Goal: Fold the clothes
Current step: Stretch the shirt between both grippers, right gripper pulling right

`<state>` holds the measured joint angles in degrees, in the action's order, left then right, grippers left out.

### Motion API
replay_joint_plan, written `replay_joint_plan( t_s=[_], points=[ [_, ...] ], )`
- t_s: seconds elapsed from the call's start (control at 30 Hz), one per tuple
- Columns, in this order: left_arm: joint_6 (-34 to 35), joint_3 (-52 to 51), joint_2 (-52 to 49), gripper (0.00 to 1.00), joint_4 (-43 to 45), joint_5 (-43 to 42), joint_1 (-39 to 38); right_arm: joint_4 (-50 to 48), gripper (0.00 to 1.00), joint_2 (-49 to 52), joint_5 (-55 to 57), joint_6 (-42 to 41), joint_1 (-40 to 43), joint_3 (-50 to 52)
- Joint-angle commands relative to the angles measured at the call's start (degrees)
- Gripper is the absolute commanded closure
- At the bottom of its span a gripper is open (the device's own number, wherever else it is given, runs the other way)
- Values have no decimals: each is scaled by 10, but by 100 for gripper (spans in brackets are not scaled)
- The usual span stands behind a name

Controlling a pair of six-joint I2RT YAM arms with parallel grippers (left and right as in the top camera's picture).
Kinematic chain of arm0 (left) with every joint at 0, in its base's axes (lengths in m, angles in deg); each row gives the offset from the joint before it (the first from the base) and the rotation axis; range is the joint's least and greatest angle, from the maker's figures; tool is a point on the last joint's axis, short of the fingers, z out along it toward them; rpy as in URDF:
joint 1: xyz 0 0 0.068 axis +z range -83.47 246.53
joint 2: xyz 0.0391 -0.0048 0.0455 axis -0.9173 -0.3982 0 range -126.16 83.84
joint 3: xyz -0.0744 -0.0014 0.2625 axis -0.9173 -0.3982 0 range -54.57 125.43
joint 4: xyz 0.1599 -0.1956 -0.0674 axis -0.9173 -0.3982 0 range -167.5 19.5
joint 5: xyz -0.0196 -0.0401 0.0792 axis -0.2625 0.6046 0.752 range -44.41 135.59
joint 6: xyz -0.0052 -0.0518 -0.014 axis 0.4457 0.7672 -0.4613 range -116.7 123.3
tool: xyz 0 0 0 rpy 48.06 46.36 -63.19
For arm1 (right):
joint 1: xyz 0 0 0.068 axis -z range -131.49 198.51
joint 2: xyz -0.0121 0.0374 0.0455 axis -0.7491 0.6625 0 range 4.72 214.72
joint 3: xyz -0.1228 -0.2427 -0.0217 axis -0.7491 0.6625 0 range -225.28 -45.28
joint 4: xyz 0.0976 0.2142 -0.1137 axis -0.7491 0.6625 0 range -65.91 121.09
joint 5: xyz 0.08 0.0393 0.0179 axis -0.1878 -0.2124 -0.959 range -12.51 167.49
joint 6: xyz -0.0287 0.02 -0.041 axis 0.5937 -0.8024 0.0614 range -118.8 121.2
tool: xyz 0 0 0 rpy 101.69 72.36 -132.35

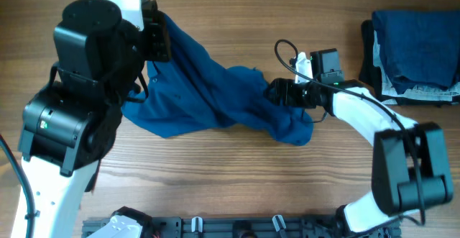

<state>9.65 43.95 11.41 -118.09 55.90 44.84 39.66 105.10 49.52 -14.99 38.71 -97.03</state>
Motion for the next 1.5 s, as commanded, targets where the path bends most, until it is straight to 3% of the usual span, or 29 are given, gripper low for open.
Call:
replay_joint_plan(
  t_s=[0.0,0.03,0.07,0.1,0.3,0.5,0.83,1.07,1.2,1.33,1.47],
  points=[
    [1,9,2,96,4,18,3,-8,42,3,10,-9,2,-4],
    [1,9,2,96,4,18,3,-10,70,2,10,-10,2,-5],
    [1,9,2,96,3,18,3,-10,88,-5,10,-10,4,-6],
    [1,9,2,96,2,18,3,-7,96,-14,10,-10,10,-10],
    [1,9,3,96,2,26,3,91,96,-122,12,20,86,-88],
    [2,9,11,96,5,102,6,180,96,-229,28,63,165,-148],
    [18,9,30,96,19,106,84,276,91,-273,84,102,194,-155],
    [14,9,30,96,31,129,93,302,90,-255,144,66,194,-155],
    [14,9,31,96,74,130,93,240,96,-257,112,76,194,-156],
    [15,9,37,96,55,75,93,166,96,-290,19,88,194,-166],
    [19,9,36,96,-23,0,93,231,96,-302,9,72,193,-168]
  ],
)
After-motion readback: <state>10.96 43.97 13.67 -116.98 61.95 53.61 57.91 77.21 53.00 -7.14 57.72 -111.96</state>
